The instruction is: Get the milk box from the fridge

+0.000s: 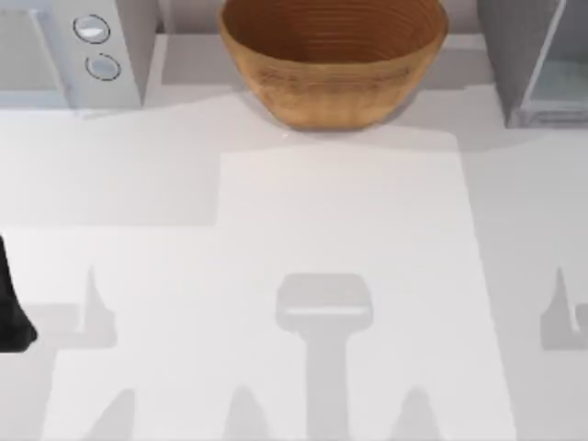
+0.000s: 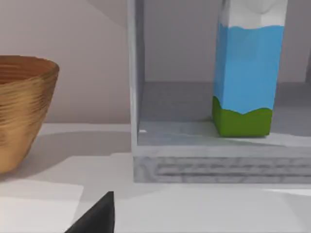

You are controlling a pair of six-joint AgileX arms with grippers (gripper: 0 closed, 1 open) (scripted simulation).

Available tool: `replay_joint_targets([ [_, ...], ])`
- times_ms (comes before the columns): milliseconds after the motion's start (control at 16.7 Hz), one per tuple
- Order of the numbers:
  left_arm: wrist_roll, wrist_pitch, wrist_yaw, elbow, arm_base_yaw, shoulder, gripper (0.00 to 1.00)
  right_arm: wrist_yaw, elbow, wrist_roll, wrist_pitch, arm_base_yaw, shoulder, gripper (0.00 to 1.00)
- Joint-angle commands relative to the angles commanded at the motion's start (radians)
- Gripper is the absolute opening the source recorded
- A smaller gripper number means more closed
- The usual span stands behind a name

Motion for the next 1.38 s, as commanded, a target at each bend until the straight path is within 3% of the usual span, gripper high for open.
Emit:
replay_joint_targets([
  [240,0.0,0.0,0.0,0.0,0.0,0.0,1.0,-0.012,0.004,-0.001,0.031,-0.012,0.031,1.0],
  [420,0.0,0.0,0.0,0.0,0.0,0.0,1.0,-0.055,0.022,-0.003,0.157,-0.057,0.157,1.0],
  [1380,0.0,0.0,0.0,0.0,0.0,0.0,1.0,-0.443,0.152,0.015,1.39,-0.461,1.556,1.0],
])
